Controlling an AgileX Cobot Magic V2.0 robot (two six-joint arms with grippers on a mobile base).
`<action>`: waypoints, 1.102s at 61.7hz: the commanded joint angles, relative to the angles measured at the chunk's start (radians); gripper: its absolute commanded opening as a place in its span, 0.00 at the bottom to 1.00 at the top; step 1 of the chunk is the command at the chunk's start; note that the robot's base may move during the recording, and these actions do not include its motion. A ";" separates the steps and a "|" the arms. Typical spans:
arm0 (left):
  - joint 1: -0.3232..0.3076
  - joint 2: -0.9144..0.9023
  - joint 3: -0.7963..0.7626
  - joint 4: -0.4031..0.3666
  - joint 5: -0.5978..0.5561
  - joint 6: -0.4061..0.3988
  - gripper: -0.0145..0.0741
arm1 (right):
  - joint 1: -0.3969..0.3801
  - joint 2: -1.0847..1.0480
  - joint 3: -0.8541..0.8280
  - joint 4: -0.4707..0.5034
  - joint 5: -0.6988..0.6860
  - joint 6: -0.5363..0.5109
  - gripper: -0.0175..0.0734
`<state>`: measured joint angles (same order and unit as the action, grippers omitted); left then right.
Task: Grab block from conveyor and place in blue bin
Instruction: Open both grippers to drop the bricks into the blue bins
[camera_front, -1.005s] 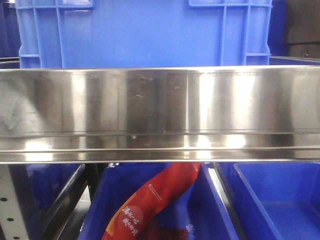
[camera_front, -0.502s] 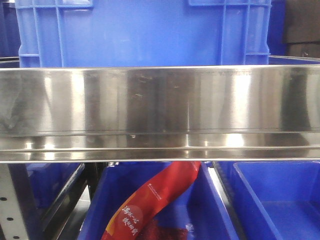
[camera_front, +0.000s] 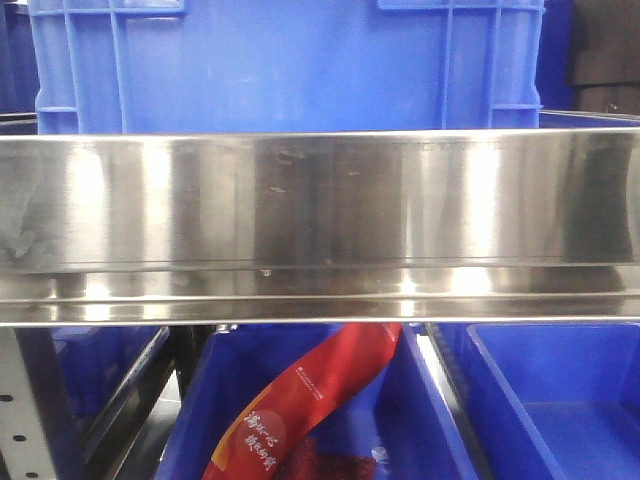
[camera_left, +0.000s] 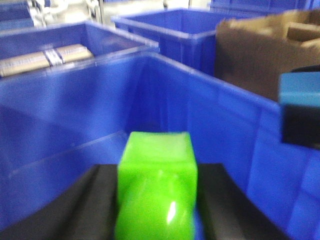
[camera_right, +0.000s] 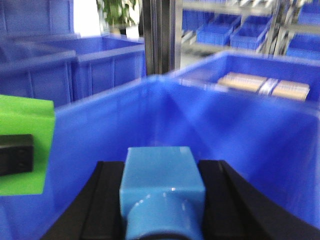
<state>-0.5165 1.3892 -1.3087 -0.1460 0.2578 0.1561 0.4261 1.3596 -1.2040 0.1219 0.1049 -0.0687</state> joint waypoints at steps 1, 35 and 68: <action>-0.006 -0.006 -0.010 -0.009 -0.023 0.002 0.61 | 0.003 0.007 -0.013 0.003 -0.032 -0.005 0.63; 0.049 -0.071 -0.021 -0.056 -0.044 0.000 0.04 | -0.032 -0.037 -0.023 0.005 -0.090 -0.003 0.02; 0.164 -0.524 0.391 -0.094 -0.044 0.000 0.04 | -0.196 -0.453 0.374 0.022 -0.085 -0.001 0.02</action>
<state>-0.3572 0.9431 -1.0227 -0.2469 0.2184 0.1578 0.2363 0.9822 -0.9118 0.1421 0.0326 -0.0687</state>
